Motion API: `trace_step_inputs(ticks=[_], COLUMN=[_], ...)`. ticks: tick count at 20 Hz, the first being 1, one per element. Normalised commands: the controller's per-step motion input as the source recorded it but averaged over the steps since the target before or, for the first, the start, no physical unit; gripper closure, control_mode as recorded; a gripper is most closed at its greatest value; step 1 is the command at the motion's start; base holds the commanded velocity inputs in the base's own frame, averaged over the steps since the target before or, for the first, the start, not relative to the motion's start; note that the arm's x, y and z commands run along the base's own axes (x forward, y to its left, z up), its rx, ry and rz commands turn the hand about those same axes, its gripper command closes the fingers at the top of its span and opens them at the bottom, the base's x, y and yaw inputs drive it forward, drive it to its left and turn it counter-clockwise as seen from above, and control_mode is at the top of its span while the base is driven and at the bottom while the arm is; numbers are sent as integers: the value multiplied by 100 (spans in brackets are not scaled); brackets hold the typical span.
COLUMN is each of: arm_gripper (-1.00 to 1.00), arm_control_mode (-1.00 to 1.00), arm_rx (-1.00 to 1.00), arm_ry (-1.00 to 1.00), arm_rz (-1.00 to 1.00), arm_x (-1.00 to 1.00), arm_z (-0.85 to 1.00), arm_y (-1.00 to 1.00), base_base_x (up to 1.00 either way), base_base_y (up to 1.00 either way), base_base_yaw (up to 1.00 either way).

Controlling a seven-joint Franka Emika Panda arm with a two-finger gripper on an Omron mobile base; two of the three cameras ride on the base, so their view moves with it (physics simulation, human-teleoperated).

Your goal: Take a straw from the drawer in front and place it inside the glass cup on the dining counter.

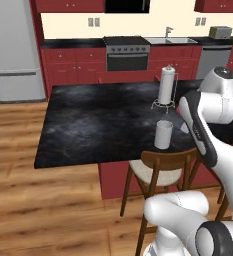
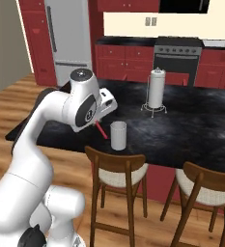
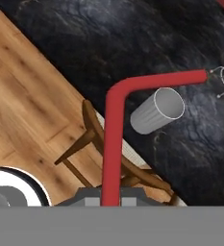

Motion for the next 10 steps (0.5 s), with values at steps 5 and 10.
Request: trace_step_inputs(ticks=[5, 10], arm_gripper=[100, 100], arm_control_mode=[-100, -100], arm_rx=[26, 41], arm_ry=[1, -3], arm_rz=[-1, 0], arm_x=[6, 23], arm_z=[-2, 12], arm_y=[2, 1], base_base_x=[0, 0], base_base_y=[0, 0], base_base_yaw=[0, 0])
